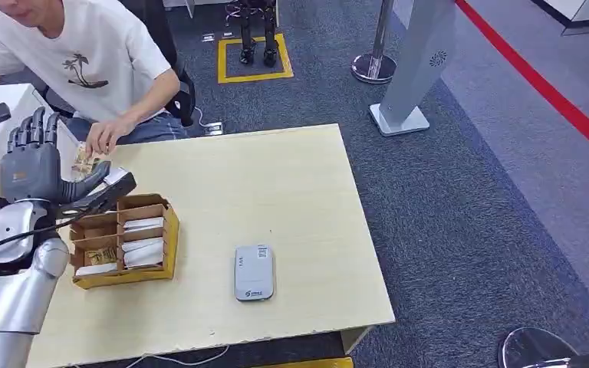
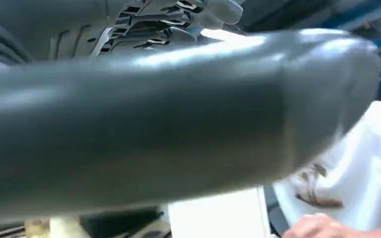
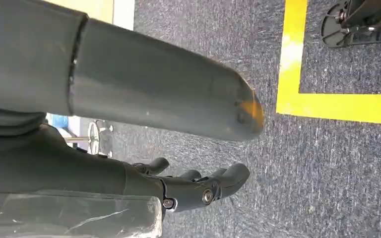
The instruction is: Pass the card to the sensor for recognition and then transmit it.
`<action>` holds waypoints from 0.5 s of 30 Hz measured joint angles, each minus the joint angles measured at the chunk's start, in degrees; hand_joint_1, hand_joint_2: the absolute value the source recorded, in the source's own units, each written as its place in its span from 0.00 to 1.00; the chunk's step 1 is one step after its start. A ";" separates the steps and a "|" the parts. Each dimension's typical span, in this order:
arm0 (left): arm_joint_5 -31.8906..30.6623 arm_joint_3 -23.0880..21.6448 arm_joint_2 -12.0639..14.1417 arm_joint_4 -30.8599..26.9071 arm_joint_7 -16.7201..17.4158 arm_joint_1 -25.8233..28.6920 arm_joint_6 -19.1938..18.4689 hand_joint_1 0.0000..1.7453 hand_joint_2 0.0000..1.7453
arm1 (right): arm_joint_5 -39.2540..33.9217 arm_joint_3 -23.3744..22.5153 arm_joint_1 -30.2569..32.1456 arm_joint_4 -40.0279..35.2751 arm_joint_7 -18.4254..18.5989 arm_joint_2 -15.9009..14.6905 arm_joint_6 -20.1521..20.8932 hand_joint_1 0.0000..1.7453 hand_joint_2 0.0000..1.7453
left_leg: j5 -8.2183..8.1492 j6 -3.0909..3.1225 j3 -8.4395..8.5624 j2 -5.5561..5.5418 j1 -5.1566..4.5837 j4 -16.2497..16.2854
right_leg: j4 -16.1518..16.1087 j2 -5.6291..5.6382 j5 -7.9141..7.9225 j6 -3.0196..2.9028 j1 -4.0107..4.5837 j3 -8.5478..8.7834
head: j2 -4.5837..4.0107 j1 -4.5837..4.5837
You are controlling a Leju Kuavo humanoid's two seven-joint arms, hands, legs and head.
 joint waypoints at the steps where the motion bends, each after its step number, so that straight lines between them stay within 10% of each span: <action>1: 1.50 -0.33 0.00 -0.44 -0.68 -0.03 -1.57 0.00 1.00 | -0.18 0.00 0.01 0.00 -0.07 0.00 0.00 0.00 1.00 | 0.00 0.00 0.00 0.00 0.00 0.00 | 0.00 0.00 0.00 0.00 0.00 0.00 | 0.00 0.02; 9: 16.45 -6.74 1.29 -5.95 -3.96 0.14 -13.15 0.00 1.00 | -2.41 -0.02 0.13 0.00 -0.26 0.00 0.00 0.00 1.00 | 0.00 0.00 -0.02 0.01 -0.01 0.00 | 0.00 0.00 0.00 0.00 0.00 0.03 | 0.00 0.02; 15: 27.09 -11.15 8.75 -9.58 -4.05 0.45 -19.42 0.00 1.00 | -3.61 0.00 0.41 0.02 -0.20 -0.02 -0.02 0.00 1.00 | 0.00 0.00 -0.01 0.09 0.06 -0.01 | 0.01 0.06 0.00 -0.01 0.01 -0.03 | 0.00 0.00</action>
